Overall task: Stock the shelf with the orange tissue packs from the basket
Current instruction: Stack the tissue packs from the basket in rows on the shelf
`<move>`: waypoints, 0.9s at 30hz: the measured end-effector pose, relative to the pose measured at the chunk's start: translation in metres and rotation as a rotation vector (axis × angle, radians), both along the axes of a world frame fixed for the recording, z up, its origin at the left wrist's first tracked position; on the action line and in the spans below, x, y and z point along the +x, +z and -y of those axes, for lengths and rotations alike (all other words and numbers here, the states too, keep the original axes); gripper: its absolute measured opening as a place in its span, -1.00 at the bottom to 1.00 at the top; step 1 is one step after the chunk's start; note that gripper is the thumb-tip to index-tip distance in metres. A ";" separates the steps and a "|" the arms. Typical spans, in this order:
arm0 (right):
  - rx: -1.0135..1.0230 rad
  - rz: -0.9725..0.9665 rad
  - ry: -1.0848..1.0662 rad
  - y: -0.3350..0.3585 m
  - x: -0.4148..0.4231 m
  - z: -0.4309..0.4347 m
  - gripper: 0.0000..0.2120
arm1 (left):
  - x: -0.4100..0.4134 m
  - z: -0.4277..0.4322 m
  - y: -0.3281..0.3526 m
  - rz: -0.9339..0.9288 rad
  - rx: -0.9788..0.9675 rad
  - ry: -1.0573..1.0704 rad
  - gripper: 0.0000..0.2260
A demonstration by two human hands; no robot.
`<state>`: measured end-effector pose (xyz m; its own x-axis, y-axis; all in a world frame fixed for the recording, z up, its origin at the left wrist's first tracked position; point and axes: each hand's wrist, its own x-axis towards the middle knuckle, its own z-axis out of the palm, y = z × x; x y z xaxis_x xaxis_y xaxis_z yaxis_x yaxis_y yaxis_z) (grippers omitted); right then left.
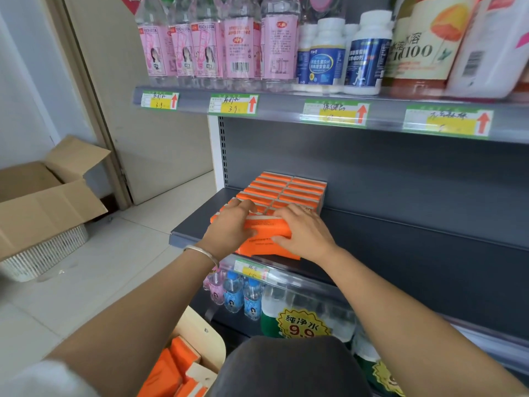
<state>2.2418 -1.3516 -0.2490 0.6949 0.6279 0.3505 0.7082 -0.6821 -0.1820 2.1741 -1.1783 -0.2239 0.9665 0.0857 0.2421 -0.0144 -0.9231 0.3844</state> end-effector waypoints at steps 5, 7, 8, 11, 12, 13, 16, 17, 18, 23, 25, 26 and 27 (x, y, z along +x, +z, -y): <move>-0.046 -0.017 -0.147 -0.019 0.004 0.014 -0.58 | 0.003 -0.009 -0.021 -0.115 0.157 0.086 -0.44; -0.055 0.000 -0.162 -0.027 0.005 0.009 -0.59 | 0.006 -0.012 -0.033 -0.182 0.211 0.092 -0.38; -0.072 0.027 -0.167 -0.032 0.005 0.005 -0.59 | 0.008 -0.014 -0.038 -0.206 0.236 0.093 -0.35; -0.124 0.119 -0.229 -0.044 0.005 -0.006 -0.56 | 0.014 -0.019 -0.051 -0.251 0.285 0.098 -0.33; -0.121 0.151 -0.253 -0.047 0.004 -0.008 -0.54 | 0.016 -0.019 -0.055 -0.257 0.292 0.094 -0.34; -0.108 0.184 -0.259 -0.050 0.005 -0.010 -0.53 | 0.017 -0.019 -0.058 -0.252 0.291 0.090 -0.35; -0.124 0.293 -0.196 -0.056 0.007 -0.015 -0.65 | 0.017 -0.018 -0.065 -0.164 0.249 0.081 -0.34; -0.136 0.307 -0.192 -0.056 0.007 -0.017 -0.71 | 0.017 -0.019 -0.067 -0.133 0.253 0.070 -0.32; -0.146 0.303 -0.202 -0.055 0.007 -0.019 -0.75 | 0.017 -0.019 -0.069 -0.119 0.282 0.059 -0.32; -0.216 0.218 -0.232 -0.044 0.005 -0.028 -0.72 | 0.018 -0.022 -0.071 -0.160 0.437 0.071 -0.36; -0.235 0.222 -0.228 -0.040 0.002 -0.033 -0.69 | 0.017 -0.023 -0.067 -0.146 0.429 0.061 -0.37; -0.236 0.233 -0.219 -0.037 -0.001 -0.036 -0.68 | 0.014 -0.024 -0.065 -0.126 0.417 0.060 -0.38; -0.222 0.246 -0.201 -0.035 -0.004 -0.041 -0.68 | 0.010 -0.028 -0.063 -0.099 0.404 0.066 -0.39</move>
